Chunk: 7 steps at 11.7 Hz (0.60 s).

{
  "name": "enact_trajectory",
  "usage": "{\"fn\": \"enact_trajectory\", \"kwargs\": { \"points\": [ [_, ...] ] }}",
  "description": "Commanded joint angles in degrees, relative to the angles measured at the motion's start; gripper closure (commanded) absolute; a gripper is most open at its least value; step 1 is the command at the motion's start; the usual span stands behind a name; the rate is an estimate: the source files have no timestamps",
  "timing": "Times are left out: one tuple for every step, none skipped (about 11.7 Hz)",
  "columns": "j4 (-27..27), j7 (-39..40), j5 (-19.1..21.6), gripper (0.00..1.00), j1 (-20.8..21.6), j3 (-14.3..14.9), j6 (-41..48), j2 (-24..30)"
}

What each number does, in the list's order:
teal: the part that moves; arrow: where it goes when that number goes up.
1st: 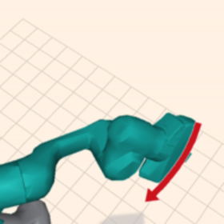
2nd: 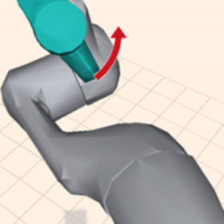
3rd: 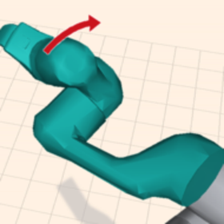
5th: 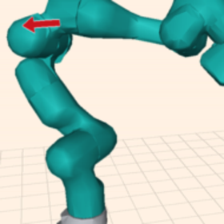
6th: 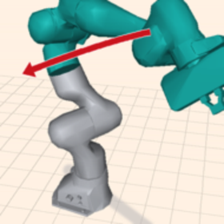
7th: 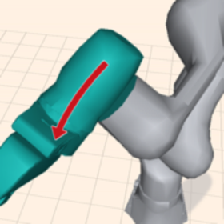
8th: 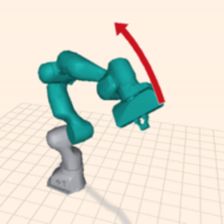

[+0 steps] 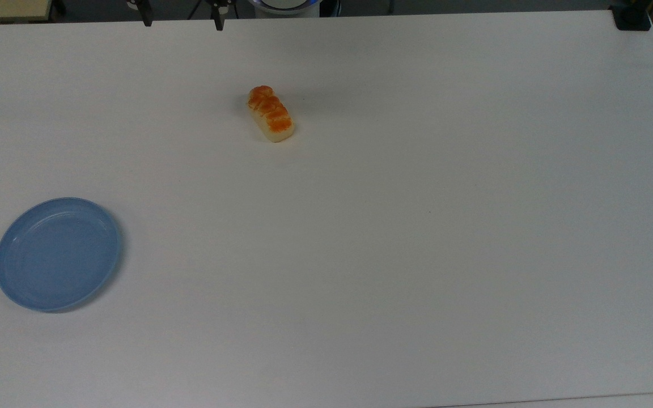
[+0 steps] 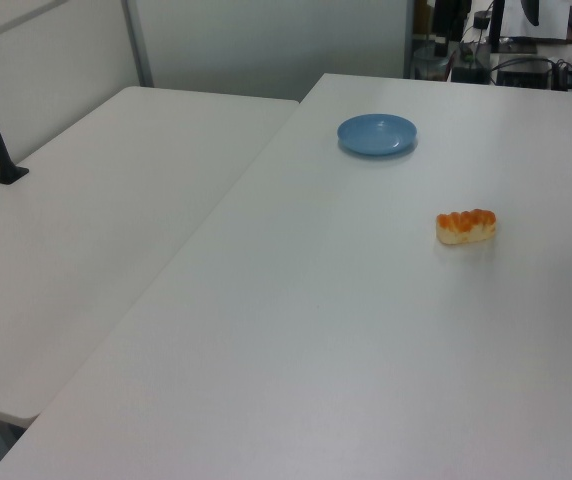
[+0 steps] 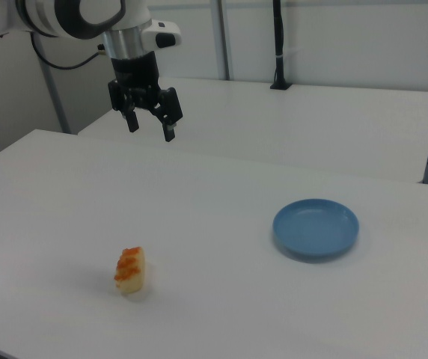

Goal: Put the bread on a plate

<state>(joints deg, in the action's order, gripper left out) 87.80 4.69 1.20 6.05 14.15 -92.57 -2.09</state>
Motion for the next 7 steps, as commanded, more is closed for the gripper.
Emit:
{"fn": "enact_trajectory", "kwargs": {
  "points": [
    [0.97, 1.62, 0.11, 0.0, -1.22, -0.7, 1.08, 1.21],
    [0.97, 2.95, 0.11, 0.0, -1.22, -0.7, 0.99, 1.21],
    [1.06, 4.7, 0.2, 0.0, -1.65, -0.7, 1.07, 1.39],
    [1.67, 6.37, 0.2, 0.0, -1.92, -0.7, 0.99, 1.56],
    [2.46, 8.56, 0.29, 0.0, -2.18, -0.7, 0.9, 2.17],
    [3.6, 10.41, 0.29, 0.0, -2.27, -0.7, 1.25, 2.88],
    [5.79, 10.78, 0.29, 0.0, -2.18, -1.05, 1.25, 4.45]
  ]
}}
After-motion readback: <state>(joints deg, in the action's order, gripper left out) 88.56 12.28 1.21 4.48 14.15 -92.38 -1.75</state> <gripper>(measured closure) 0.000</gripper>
